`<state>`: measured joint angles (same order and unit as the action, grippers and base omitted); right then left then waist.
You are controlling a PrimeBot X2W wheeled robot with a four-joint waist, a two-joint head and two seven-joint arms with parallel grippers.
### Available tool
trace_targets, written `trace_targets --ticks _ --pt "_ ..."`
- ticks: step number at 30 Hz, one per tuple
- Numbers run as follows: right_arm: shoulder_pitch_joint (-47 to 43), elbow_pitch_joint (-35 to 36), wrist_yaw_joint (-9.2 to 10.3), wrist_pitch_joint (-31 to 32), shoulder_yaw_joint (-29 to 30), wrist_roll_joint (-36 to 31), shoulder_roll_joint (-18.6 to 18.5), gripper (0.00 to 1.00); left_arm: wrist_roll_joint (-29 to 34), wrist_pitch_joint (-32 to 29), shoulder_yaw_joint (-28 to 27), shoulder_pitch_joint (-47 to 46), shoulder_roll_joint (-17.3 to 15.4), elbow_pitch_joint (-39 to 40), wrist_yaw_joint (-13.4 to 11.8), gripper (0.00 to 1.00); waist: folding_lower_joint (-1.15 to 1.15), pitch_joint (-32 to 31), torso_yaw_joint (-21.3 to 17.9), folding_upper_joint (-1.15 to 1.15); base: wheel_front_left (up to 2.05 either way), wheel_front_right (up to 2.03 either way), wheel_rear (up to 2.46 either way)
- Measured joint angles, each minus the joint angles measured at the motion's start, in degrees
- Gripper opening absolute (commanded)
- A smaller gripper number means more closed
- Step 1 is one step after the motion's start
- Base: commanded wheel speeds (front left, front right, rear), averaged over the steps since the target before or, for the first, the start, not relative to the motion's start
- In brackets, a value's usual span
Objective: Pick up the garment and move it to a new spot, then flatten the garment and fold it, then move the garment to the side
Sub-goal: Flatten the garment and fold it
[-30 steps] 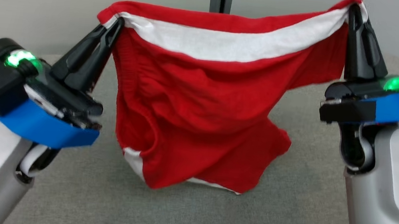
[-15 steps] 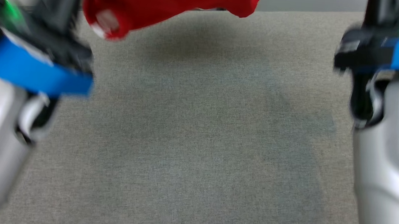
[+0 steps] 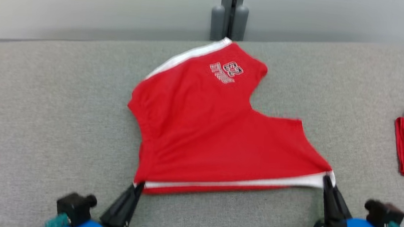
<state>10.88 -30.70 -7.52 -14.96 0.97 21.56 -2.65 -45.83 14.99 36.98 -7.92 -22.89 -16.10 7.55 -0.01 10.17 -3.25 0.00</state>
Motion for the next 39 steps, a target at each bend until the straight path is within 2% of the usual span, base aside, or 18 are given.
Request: trace_targets --ticks 7,12,20,27,31,39 --pt "-8.96 2.2 -0.01 -0.01 1.32 1.87 -0.03 0.0 1.9 0.01 0.52 8.06 2.64 -0.62 0.0 0.0 -0.01 -6.1 1.29 0.0 0.0 0.0 0.0" --pt "-14.75 5.25 -0.02 -0.01 2.11 2.15 -0.02 0.0 3.34 0.0 0.87 12.49 3.0 -0.12 0.0 0.0 -0.01 -9.31 1.53 0.0 0.0 0.0 0.0" --pt "-16.89 11.09 0.01 -0.01 1.82 4.34 -0.08 0.0 5.86 0.0 -0.03 13.77 3.2 4.12 0.0 0.0 0.0 -9.0 2.19 0.0 0.0 0.0 0.0" --pt "-4.26 9.38 0.03 -0.04 -1.32 5.54 -0.11 0.0 5.38 0.02 -1.16 4.58 3.54 7.94 0.0 0.0 0.02 -4.27 2.99 0.0 0.0 0.0 0.0" --pt "8.25 4.05 0.03 -0.07 -1.16 4.61 -0.13 0.0 3.54 0.02 -0.68 -3.98 3.32 8.54 -0.01 0.0 0.02 0.42 4.24 0.0 0.0 0.0 0.0" --pt "28.88 -6.35 0.03 -0.08 1.34 -0.21 -0.18 0.0 -0.37 0.07 -2.15 -13.62 3.22 6.83 -0.01 0.0 0.03 7.99 7.23 0.0 0.0 0.0 0.0"
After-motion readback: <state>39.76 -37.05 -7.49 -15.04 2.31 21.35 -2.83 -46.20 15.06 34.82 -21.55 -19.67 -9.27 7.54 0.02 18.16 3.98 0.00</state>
